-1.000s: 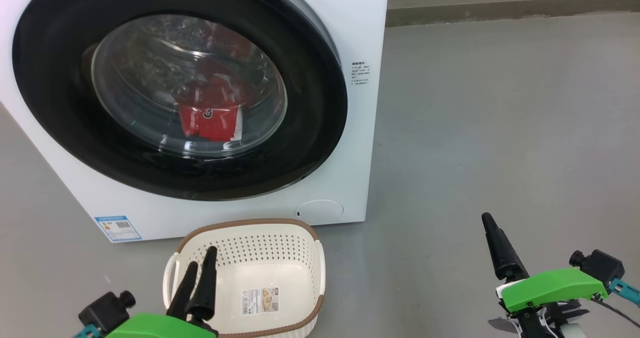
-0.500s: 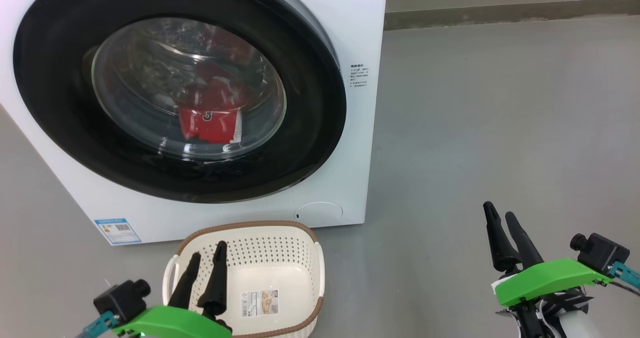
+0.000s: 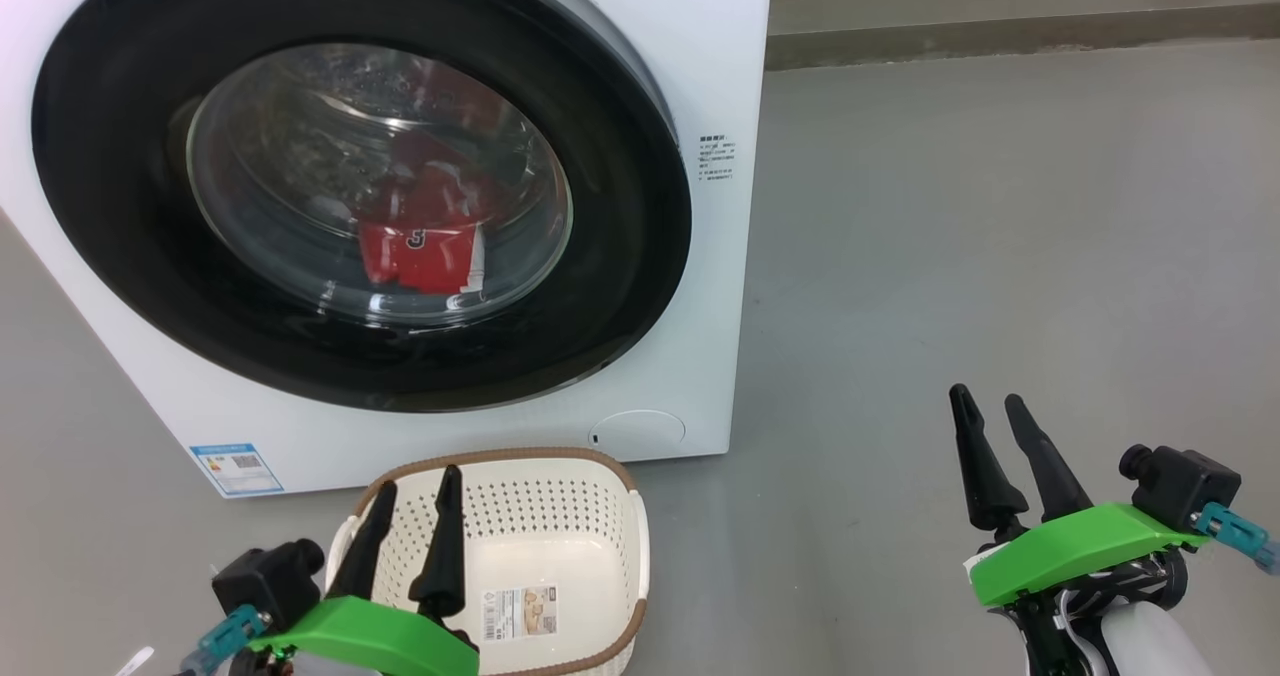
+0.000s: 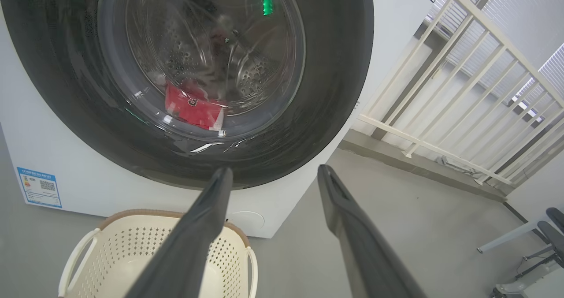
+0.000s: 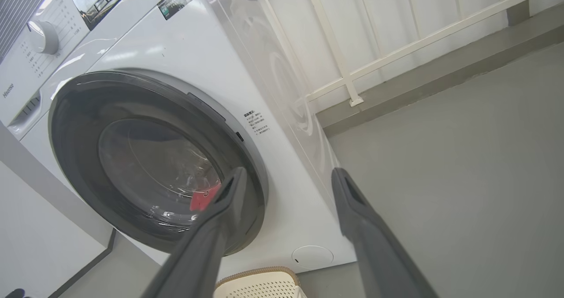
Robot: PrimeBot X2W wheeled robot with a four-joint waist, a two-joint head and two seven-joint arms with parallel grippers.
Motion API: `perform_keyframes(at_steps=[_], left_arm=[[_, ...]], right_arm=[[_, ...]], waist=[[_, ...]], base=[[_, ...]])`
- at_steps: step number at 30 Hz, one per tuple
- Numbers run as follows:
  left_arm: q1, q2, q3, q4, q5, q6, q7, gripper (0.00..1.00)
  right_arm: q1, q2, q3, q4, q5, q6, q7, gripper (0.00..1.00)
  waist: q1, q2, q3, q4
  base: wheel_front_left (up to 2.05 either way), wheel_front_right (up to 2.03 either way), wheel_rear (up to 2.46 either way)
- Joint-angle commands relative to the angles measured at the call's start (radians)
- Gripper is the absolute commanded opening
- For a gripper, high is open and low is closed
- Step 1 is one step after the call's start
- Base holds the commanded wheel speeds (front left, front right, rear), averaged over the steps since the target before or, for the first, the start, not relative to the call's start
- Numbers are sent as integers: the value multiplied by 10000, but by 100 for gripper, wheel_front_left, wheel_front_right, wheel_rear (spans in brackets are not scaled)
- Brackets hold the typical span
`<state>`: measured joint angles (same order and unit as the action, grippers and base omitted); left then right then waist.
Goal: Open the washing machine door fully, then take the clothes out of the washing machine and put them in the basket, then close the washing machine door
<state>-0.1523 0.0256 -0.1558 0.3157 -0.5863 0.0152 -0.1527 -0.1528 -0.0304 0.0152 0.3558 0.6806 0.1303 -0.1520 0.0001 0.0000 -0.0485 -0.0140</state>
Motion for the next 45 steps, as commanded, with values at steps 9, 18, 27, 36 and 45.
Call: perform_keyframes(at_steps=[9, 18, 27, 36, 45], left_arm=[[-610, 190, 159, -303, 1461, 439, -365, 100], [-762, 211, 171, -239, 2561, 643, -631, 100], [-939, 232, 152, -27, 3441, 865, -896, 100], [-1102, 247, 95, 120, 4167, 1078, -1090, 100], [-1131, 247, 122, 192, 4048, 1103, -1090, 100]], right_arm=[[-760, -126, 408, -242, -1085, 3, -378, 100], [-975, -153, 567, -156, -2043, 4, -642, 100], [-1198, -179, 686, -20, -3047, 4, -905, 100], [-1383, -198, 759, 102, -3744, 4, -1098, 100], [-1385, -198, 755, 131, -3688, 4, -1098, 100]], waist=[[-1, 0, -76, 4], [-1, 0, -100, 25], [-1, 0, -180, -4], [-1, 0, -198, -26], [-1, 0, -169, -11]], base=[[0, 0, 0], [0, 0, 0], [0, 0, 0], [0, 0, 0], [0, 0, 0]])
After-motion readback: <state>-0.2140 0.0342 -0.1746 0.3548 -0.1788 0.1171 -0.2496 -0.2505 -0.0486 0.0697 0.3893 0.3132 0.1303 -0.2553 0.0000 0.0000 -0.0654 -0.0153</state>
